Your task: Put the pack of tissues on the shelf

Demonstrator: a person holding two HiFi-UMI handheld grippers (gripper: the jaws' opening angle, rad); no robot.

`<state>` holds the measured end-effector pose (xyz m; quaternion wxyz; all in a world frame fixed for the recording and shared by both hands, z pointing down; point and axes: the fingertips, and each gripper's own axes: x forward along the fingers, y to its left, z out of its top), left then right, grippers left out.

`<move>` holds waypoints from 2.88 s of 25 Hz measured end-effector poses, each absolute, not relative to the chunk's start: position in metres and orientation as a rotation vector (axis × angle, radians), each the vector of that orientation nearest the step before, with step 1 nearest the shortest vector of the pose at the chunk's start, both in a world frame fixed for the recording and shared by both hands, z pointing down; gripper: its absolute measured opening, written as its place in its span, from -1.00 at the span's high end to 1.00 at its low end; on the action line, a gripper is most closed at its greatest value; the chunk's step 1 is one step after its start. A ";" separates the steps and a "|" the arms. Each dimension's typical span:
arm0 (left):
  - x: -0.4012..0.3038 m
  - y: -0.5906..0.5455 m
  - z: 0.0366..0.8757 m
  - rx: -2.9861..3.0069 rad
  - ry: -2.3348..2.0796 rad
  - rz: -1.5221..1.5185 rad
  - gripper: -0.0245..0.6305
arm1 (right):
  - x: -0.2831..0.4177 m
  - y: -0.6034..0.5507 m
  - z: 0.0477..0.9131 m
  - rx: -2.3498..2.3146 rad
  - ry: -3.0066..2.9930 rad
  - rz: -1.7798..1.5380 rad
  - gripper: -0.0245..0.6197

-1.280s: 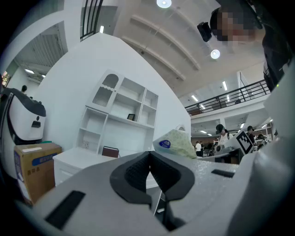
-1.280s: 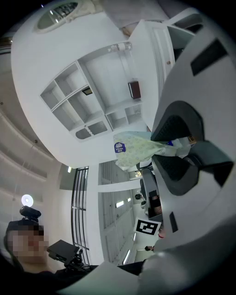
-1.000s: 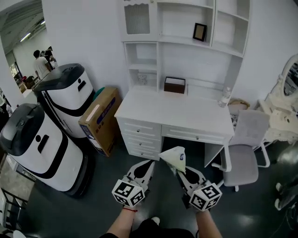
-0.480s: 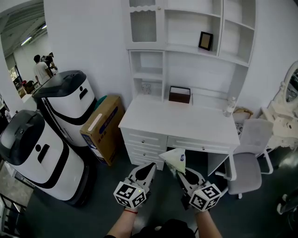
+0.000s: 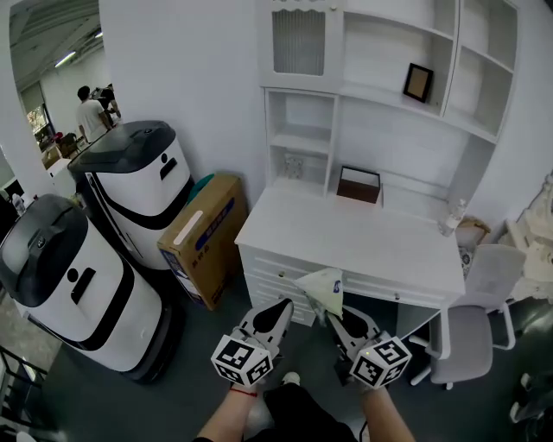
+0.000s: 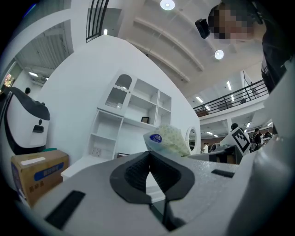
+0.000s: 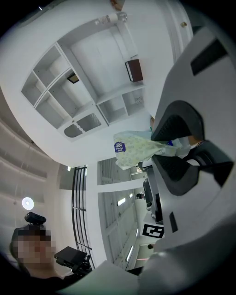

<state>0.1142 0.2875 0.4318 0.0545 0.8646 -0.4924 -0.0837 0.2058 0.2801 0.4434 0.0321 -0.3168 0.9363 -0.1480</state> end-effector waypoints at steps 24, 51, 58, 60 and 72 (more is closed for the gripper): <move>0.023 0.038 0.442 2.612 -1.518 -0.203 0.91 | 0.098 0.039 0.461 -0.923 2.903 -0.543 0.69; -0.051 -0.145 0.420 2.699 -1.415 -0.193 0.91 | 0.018 -0.131 0.435 -1.058 2.823 -0.500 0.70; -0.063 -0.194 0.423 2.725 -1.333 -0.161 0.91 | 0.003 -0.182 0.434 -1.148 2.780 -0.521 0.70; -0.066 -0.206 0.425 2.731 -1.312 -0.154 0.91 | -0.002 -0.193 0.435 -1.165 2.774 -0.530 0.70; -0.070 -0.266 0.420 2.802 -1.139 -0.148 0.91 | -0.020 -0.254 0.424 -1.314 2.698 -0.495 0.70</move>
